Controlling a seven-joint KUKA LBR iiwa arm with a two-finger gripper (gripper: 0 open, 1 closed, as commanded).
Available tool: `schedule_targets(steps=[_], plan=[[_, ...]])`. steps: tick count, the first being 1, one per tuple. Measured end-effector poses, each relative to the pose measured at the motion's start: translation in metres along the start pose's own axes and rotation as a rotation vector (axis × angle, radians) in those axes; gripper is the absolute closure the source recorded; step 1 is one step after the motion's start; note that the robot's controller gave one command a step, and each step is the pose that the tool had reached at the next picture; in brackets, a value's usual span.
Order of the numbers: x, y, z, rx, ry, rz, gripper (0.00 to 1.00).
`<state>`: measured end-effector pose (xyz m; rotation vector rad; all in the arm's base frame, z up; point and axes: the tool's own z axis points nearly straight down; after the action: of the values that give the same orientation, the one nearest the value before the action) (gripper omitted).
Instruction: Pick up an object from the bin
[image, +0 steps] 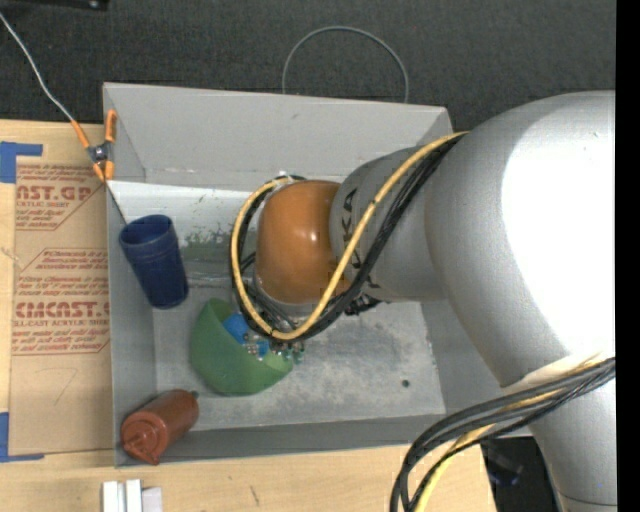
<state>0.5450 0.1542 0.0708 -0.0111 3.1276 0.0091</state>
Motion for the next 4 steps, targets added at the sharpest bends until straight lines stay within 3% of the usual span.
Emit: schedule_targets(steps=[1, 4], plan=[[-0.037, 0.022, 0.002, 0.0, 0.007, -0.168, 1.0], [-0.036, 0.016, -0.012, -0.002, 0.006, -0.119, 1.0]])
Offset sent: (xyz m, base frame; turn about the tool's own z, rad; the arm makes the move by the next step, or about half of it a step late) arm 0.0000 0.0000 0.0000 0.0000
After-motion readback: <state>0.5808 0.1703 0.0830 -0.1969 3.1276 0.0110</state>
